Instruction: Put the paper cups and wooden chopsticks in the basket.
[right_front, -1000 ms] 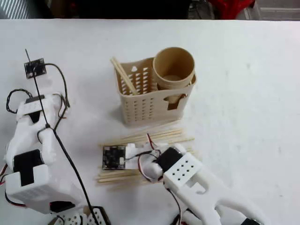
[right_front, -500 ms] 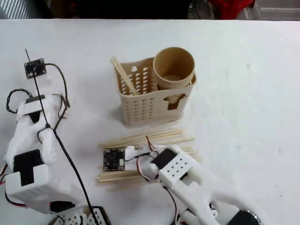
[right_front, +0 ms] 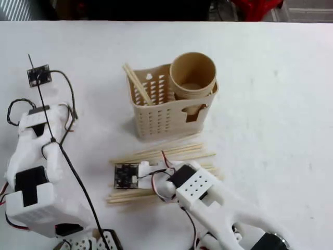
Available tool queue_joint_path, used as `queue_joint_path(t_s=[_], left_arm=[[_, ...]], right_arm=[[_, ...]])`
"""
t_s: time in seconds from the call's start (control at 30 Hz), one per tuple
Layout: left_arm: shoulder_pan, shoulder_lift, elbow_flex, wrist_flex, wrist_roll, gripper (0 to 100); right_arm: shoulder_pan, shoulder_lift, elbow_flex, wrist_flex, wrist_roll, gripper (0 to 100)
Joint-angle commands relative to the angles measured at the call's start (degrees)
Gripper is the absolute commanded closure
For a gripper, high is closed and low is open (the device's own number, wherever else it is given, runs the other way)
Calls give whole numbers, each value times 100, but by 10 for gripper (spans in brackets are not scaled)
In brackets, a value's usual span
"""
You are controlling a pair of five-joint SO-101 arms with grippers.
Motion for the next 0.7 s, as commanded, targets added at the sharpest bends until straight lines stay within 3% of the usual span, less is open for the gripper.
queue_joint_path(t_s=[0.0,0.67], left_arm=[[75,-13,-246,-9,-79,845],[75,-13,-246,35,-79,845]], right_arm=[[-31,-48,-35,-66,-53,855],[-13,-31,9,-163,-62,868]])
